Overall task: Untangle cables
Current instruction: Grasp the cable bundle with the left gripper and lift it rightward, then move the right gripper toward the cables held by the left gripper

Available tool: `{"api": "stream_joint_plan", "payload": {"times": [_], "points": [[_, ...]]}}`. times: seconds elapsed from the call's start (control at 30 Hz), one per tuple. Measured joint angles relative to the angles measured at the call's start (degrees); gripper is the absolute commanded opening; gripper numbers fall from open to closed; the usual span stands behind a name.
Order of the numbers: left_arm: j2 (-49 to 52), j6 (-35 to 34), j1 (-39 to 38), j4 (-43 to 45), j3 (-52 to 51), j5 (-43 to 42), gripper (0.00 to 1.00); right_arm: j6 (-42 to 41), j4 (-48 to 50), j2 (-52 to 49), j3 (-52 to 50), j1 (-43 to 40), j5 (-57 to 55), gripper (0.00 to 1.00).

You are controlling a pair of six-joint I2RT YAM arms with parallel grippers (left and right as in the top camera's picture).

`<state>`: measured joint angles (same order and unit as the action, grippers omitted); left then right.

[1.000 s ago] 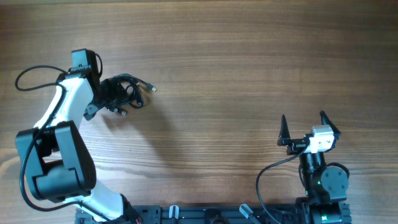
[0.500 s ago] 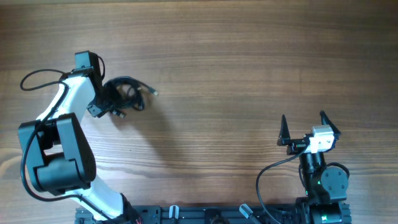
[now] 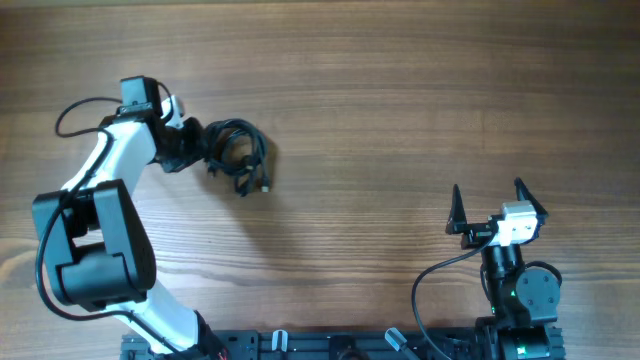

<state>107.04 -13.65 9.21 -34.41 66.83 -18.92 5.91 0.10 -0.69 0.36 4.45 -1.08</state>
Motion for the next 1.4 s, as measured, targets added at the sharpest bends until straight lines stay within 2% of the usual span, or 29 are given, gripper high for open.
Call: {"api": "stream_joint_plan", "payload": {"times": [0.23,0.4,0.57,0.83,0.93,1.2,1.27,1.37,1.4], "points": [[0.0,3.0,-9.7,3.5,0.0,-4.9,0.04,0.0,0.0,0.0,0.0,0.0,0.0,1.00],[0.0,3.8,-18.0,7.0,0.0,-5.4,0.04,0.0,0.0,0.0,0.0,0.0,0.0,1.00],[0.0,7.4,-25.9,7.5,0.0,-5.0,0.04,0.0,0.0,0.0,0.0,0.0,0.0,1.00],[0.0,10.6,-31.5,8.9,0.0,-4.9,0.04,0.0,0.0,0.0,0.0,0.0,0.0,1.00],[0.0,9.3,-31.6,9.0,0.0,-2.8,0.04,0.0,0.0,0.0,0.0,0.0,0.0,1.00],[0.0,-0.5,-31.6,7.6,0.0,3.1,0.04,-0.3,1.5,0.0,0.0,0.0,0.7,1.00],[0.0,-3.0,-31.6,7.0,0.0,4.8,0.04,-3.8,5.0,0.0,0.0,0.0,3.1,1.00],[0.0,-7.1,-31.6,6.1,0.0,7.4,0.04,-17.3,4.7,0.0,0.0,0.0,6.5,1.00],[0.0,-8.9,-31.6,6.1,0.0,8.2,0.04,-26.0,1.6,-0.3,0.0,0.0,8.7,1.00]]}}
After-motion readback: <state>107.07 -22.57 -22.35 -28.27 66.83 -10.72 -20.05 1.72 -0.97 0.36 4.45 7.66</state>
